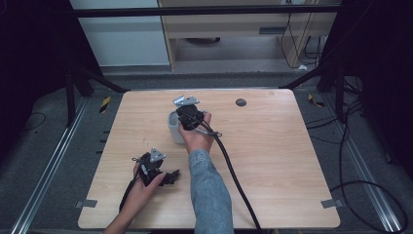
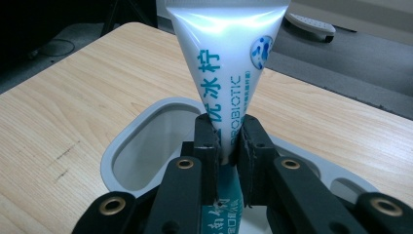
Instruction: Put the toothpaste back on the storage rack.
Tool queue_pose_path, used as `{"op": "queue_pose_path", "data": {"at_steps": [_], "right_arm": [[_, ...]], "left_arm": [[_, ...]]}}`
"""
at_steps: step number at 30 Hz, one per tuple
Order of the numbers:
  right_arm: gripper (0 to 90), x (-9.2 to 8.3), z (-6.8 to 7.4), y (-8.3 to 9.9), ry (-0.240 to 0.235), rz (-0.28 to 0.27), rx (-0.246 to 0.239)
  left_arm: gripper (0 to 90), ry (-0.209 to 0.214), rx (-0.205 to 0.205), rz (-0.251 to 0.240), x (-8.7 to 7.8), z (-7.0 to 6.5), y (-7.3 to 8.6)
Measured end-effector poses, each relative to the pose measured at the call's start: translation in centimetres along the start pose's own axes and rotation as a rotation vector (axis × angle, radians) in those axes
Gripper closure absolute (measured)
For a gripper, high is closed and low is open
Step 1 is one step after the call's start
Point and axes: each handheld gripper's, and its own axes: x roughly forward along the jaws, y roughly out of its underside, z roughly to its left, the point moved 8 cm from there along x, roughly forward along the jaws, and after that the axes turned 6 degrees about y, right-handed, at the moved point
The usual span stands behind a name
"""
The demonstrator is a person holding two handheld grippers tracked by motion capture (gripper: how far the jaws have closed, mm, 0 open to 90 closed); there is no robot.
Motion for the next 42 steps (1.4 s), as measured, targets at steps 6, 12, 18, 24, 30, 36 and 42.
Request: {"op": "queue_pose_path", "data": {"at_steps": [6, 12, 18, 24, 30, 36, 42], "right_arm": [[79.7, 0.04, 0.06, -0.05, -0.007, 0.007, 0.005], [79.3, 0.13, 0.24, -0.09, -0.013, 0.012, 0.002], [78.9, 0.4, 0.37, -0.2, -0.016, 0.02, 0.004], [78.8, 0.59, 0.29, -0.28, -0.012, 0.027, 0.004], [78.4, 0.74, 0.22, -0.27, -0.017, 0.03, 0.02], [77.8, 0.8, 0.15, -0.12, -0.019, 0.04, 0.029], [76.4, 0.54, 0.09, -0.01, -0.034, 0.038, 0.041]], "left_arm": [[0.0, 0.0, 0.0, 0.0, 0.0, 0.0, 0.0], [0.0, 0.0, 0.0, 0.0, 0.0, 0.0, 0.0], [0.0, 0.0, 0.0, 0.0, 0.0, 0.0, 0.0], [0.0, 0.0, -0.001, -0.001, 0.0, -0.01, 0.0], [0.0, 0.0, -0.001, -0.001, 0.0, -0.01, 0.0], [0.0, 0.0, -0.001, 0.0, 0.0, -0.01, 0.0], [0.0, 0.0, 0.0, 0.0, 0.0, 0.0, 0.0]]}}
